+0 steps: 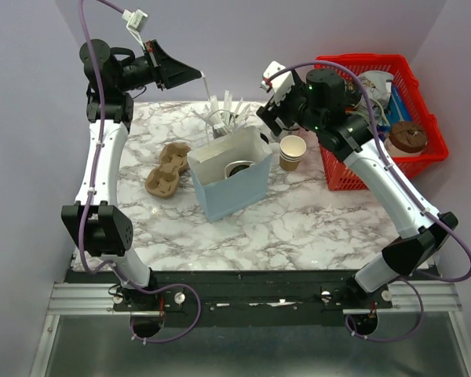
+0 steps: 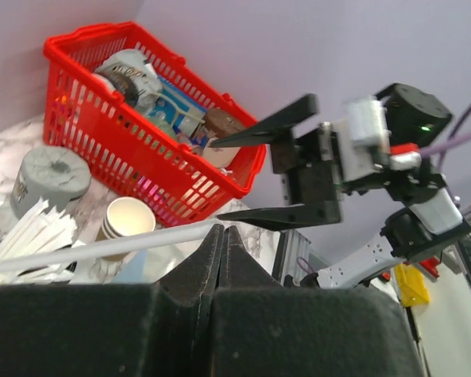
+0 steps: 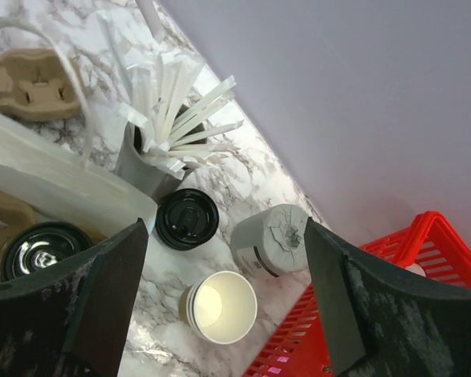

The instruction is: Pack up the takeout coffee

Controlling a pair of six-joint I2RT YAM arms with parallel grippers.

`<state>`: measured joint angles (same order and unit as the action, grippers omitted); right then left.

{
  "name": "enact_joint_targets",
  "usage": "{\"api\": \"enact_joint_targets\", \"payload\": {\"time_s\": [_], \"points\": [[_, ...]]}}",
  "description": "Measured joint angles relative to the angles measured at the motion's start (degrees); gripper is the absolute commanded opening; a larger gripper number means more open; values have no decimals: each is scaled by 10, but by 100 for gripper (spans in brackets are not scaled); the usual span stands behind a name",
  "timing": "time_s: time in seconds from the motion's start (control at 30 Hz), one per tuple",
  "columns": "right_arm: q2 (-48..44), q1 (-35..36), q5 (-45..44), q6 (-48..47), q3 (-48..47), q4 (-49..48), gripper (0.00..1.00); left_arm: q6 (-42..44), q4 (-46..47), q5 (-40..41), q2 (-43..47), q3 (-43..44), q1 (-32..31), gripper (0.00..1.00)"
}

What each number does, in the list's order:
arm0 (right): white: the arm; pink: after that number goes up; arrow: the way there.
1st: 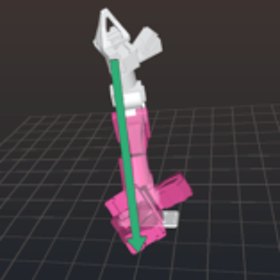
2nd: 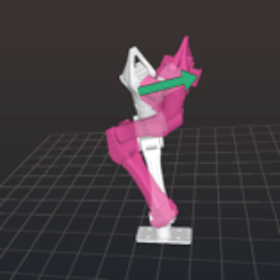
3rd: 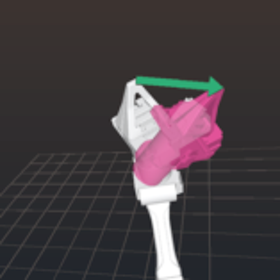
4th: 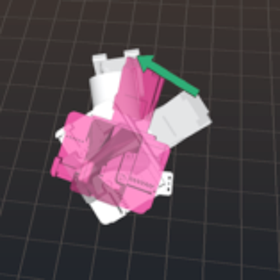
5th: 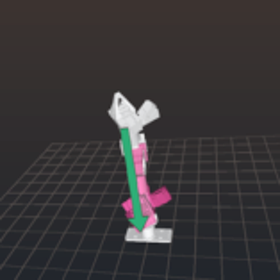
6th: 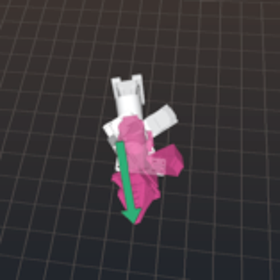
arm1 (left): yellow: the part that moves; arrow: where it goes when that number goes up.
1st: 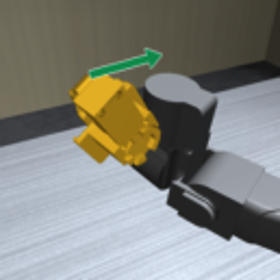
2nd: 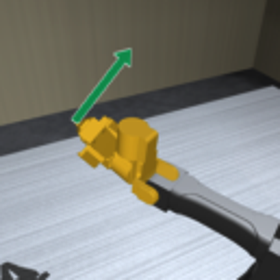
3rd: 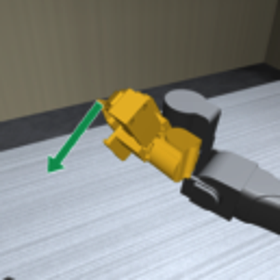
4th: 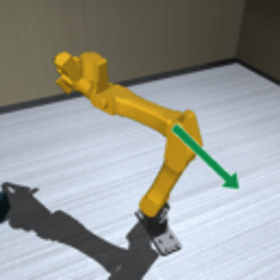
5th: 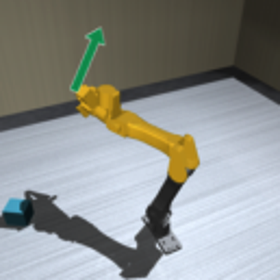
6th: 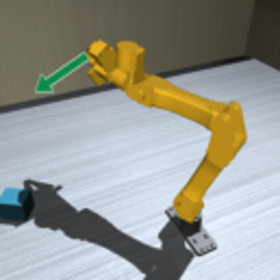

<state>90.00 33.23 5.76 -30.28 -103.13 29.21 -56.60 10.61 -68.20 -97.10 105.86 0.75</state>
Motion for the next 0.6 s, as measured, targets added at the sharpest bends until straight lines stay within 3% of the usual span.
{"api": "enact_joint_targets", "payload": {"time_s": [0.33,0.6], "points": [[14,-56,-88,41,-1,-46,93,6,11,-21,84,25,-4,0],[23,-75,-95,55,0,-49,93,62,-57,-43,142,17,-65,0]]}}
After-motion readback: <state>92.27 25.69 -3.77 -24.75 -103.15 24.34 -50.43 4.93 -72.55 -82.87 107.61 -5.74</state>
